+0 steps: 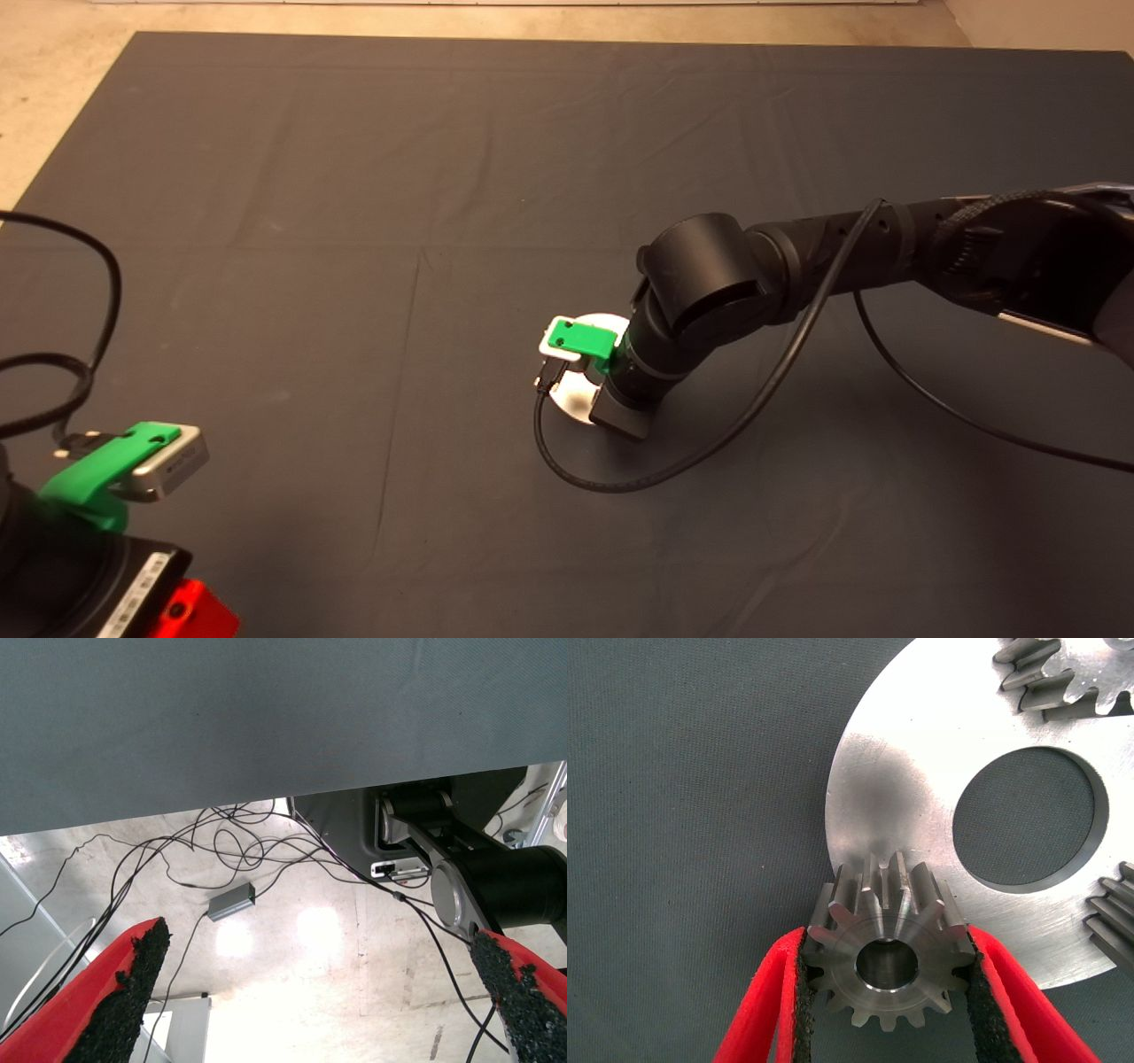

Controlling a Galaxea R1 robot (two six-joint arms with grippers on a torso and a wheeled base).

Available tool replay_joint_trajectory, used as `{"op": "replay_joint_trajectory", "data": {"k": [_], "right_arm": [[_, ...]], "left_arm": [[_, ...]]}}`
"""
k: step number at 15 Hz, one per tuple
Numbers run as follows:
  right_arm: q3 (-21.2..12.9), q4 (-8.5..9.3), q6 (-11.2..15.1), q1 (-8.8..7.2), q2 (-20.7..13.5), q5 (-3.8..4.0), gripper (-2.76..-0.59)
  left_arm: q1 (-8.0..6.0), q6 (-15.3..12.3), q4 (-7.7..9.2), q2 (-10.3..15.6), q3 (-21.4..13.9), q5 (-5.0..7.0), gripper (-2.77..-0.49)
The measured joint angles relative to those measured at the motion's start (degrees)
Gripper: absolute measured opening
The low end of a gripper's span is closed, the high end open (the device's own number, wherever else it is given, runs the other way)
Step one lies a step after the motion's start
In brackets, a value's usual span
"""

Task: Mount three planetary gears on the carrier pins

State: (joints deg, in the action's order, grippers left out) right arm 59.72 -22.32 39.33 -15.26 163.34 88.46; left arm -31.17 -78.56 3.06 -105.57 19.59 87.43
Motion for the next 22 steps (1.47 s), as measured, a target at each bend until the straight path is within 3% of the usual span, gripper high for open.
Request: {"op": "replay_joint_trajectory", "data": {"k": [17, 22], "right_arm": [[-0.74, 0.0, 0.14, 0.0, -0.02, -0.02, -2.28], [-1.07, 0.03, 0.14, 0.0, 0.0, -0.15, -2.07]], "left_arm": [[0.0, 0.0, 0.4, 0.0, 0.0, 0.0, -0.79], [0.0, 0.0, 0.4, 0.0, 0.0, 0.0, -0.79]]}}
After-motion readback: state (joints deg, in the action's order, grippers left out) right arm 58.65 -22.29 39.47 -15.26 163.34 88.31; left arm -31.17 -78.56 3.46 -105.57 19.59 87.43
